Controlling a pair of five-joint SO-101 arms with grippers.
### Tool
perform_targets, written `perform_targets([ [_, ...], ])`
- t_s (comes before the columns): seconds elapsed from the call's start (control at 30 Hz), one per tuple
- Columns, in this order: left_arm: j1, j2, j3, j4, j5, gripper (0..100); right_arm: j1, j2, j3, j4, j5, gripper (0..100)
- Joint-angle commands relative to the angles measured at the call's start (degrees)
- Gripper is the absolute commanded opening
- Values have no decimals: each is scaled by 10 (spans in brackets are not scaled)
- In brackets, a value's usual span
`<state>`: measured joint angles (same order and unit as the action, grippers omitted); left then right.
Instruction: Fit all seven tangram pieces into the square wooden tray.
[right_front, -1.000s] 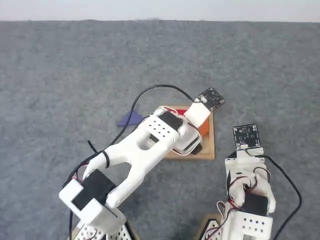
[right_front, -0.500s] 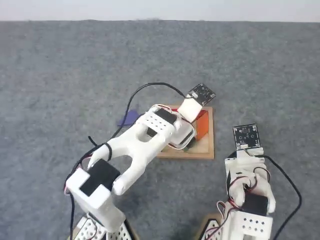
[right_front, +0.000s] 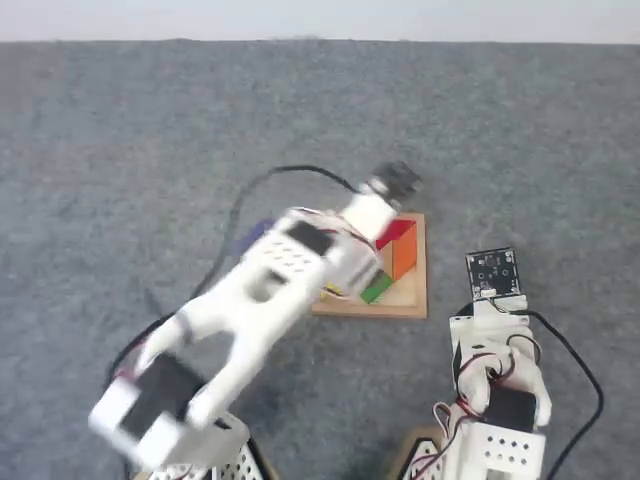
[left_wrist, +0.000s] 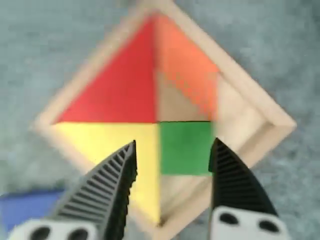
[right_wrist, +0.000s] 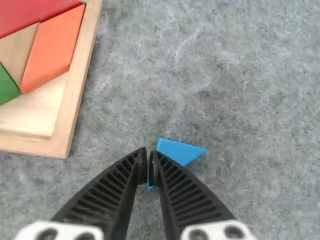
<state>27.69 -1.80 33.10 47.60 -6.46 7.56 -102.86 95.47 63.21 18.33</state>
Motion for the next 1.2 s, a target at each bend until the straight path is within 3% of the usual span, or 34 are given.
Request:
perform_targets([
  [0.0,-80,-191,51,-11,50,220,7,-10,10,0,8,20],
  [0.13,-176,-272,108,-11,52,220,7,-10,10,0,8,20],
  [0.33,-262,-203,109,-20,7,220,7,-9,10,0,8,20],
  [0.7,-281,36,-36,-20,3,221,7,-7,10,0,8,20],
  [0.93,-295,13,-41,-1,42,220,7,-5,4,9,9,20],
  [1.17,-299,11,10,-4,114,221,42,-3,-72,26,71,62],
])
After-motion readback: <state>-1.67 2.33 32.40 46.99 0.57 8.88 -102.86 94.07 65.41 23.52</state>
